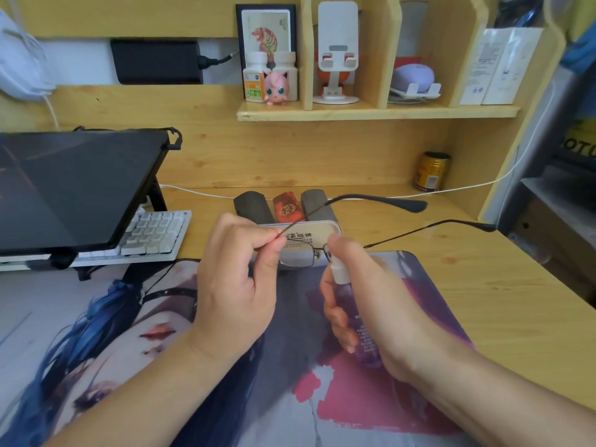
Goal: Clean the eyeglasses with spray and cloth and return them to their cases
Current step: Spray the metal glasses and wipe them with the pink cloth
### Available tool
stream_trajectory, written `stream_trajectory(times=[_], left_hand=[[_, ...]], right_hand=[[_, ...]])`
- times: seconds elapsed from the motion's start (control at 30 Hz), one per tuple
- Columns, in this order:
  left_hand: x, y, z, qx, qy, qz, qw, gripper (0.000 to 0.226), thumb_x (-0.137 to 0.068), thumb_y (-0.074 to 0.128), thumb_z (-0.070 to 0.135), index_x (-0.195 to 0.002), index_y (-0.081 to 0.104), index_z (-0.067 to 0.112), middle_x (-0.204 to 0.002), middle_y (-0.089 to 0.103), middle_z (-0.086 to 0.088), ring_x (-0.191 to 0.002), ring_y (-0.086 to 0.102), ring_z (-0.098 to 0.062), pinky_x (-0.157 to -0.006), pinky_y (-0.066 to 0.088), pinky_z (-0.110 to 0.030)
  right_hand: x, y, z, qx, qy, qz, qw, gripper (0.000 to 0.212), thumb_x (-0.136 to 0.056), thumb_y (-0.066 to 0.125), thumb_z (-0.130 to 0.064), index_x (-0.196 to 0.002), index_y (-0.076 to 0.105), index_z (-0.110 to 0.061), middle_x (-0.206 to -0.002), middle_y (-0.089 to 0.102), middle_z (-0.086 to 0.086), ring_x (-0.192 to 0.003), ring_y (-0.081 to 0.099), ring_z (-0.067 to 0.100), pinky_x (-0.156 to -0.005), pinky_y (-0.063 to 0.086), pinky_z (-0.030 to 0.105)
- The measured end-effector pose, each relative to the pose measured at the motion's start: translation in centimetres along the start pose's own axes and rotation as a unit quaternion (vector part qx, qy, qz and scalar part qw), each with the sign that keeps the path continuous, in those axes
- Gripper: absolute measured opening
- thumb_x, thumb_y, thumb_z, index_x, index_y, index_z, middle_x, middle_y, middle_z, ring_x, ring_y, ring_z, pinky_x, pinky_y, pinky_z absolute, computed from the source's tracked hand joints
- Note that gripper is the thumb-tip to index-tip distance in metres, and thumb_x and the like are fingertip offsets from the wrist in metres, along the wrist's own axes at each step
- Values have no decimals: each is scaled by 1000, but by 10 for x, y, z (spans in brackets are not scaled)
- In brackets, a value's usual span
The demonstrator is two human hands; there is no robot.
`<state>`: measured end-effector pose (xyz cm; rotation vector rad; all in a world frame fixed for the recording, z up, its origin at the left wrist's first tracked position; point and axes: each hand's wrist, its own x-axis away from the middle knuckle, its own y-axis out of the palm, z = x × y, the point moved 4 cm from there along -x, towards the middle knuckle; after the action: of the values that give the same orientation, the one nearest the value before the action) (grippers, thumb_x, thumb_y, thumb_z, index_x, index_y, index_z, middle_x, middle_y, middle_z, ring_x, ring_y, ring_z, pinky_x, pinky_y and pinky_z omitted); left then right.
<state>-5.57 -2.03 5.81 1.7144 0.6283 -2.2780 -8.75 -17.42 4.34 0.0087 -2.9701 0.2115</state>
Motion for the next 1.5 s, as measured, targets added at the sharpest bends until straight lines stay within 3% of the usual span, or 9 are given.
stream_trajectory(times=[0.1,0.2,0.27,0.33,0.43,0.57,0.97,1.27,1.5], left_hand=[[-2,-2,-2,-6,-48,9,999,5,-96,58,2,-95,58,7,-86,54,-5,-79,51,-20,-75,40,-22],[-2,-4,-16,22,-247,7,969,13,-100,59,11,-88,62,17,-83,62,0,-79,60,-20,-74,48,-31],[1,-4,-27,98,-396,7,913,18,-100,60,16,-83,65,20,-74,63,1,-70,59,-16,-73,48,-34],[4,-1,-31,240,-515,28,822,19,-100,58,10,-83,65,13,-66,56,-2,-61,51,-14,-68,47,-34],[5,4,-27,364,-608,45,704,16,-98,56,2,-85,63,6,-64,53,-4,-54,48,-11,-55,48,-25],[10,10,-22,402,-653,10,642,13,-96,59,5,-85,66,6,-64,58,-2,-50,51,-8,-49,49,-20],[15,12,-21,396,-675,5,622,5,-92,65,6,-94,67,2,-64,60,-3,-49,55,-8,-46,49,-17],[11,3,-33,408,-680,52,608,4,-87,66,5,-90,68,1,-64,60,-4,-49,54,-8,-47,48,-18],[14,5,-32,400,-677,40,616,6,-93,63,4,-90,68,1,-63,59,-4,-48,52,-9,-46,46,-18]], right_hand=[[1,-1,1,-2,-23,4,1000,69,-88,37,-73,-60,50,-11,-54,43,13,-41,37,22,-45,33,29],[4,0,0,29,-73,26,997,81,-81,32,-83,-58,48,-7,-52,44,11,-43,40,21,-47,35,30],[6,2,1,73,-119,51,989,88,-77,28,-85,-64,45,1,-50,42,9,-46,39,18,-51,34,33],[7,7,2,110,-172,78,976,91,-77,28,-86,-68,43,3,-51,40,13,-49,37,21,-52,34,40],[7,14,4,137,-214,104,962,95,-78,28,-90,-69,38,4,-61,37,23,-56,37,33,-55,37,52],[3,17,3,167,-240,133,947,81,-86,29,-75,-66,42,2,-58,40,18,-60,42,35,-55,39,52],[-2,8,2,174,-252,175,936,76,-88,28,-68,-63,39,2,-57,41,20,-59,42,34,-55,39,51],[-11,-39,-1,11,-214,203,955,82,-77,33,-76,-60,45,3,-47,41,10,-41,36,17,-39,29,22],[-10,-38,-2,-3,-225,197,954,73,-82,37,-65,-59,45,3,-46,41,10,-41,35,17,-40,26,20]])
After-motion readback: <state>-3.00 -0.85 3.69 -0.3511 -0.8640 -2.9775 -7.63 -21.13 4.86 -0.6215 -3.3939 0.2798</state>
